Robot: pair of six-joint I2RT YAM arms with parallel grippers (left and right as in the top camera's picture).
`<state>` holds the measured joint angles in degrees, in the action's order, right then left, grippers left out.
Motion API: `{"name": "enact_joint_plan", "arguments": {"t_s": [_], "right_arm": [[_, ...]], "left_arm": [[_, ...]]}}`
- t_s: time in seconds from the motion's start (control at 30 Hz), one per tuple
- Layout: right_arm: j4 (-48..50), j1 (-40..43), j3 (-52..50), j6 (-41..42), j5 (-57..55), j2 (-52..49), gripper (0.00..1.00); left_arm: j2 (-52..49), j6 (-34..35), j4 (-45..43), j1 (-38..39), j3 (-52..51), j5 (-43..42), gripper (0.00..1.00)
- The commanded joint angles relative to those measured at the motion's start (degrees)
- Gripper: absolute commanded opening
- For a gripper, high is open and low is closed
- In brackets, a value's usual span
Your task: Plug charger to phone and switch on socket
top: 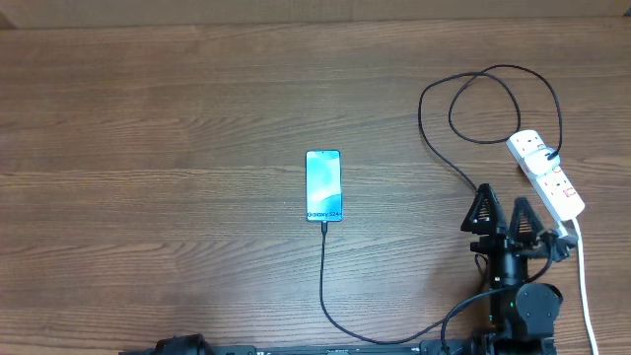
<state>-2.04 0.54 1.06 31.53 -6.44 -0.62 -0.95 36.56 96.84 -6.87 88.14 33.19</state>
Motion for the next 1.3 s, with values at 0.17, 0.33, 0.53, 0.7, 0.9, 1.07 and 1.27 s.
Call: {"name": "enact_joint_plan", "arguments": {"t_s": [0.17,0.33,0.53,0.7,0.9,1.07,1.27], "right_arm": [[-2.6,-0.4,-0.6,-13.1,2.2,0.5,1.00],[-2.7,-0.5,-0.6,-15.9,4.7,0.5,1.00],[-2.6,-0.5,-0.6,-13.8,7.8,0.5,1.00],[-2.7,-0.5,-0.6,-13.8,7.6,0.4,1.00],[-2.7,-0.5,-0.6,-13.8,7.6,0.4,1.00],[-2.7,-0.5,-0.6,-13.8,7.6,0.4,1.00],[-2.7,-0.5,-0.6,-13.8,7.6,0.4,1.00]], "left_arm": [[0.7,0.7,-0.1,-0.3,-0.1,0.2,1.00],[0.7,0.7,-0.1,-0.3,-0.1,0.2,1.00],[0.7,0.7,-0.1,-0.3,-0.1,0.2,1.00],[0.7,0.7,-0.1,-0.3,-0.1,0.2,0.99],[0.7,0.7,-0.1,-0.3,-0.1,0.2,0.99],[0.7,0.7,-0.1,-0.3,-0.1,0.2,0.99],[0.7,0.7,-0.1,-0.3,-0.1,0.3,1.00]]}}
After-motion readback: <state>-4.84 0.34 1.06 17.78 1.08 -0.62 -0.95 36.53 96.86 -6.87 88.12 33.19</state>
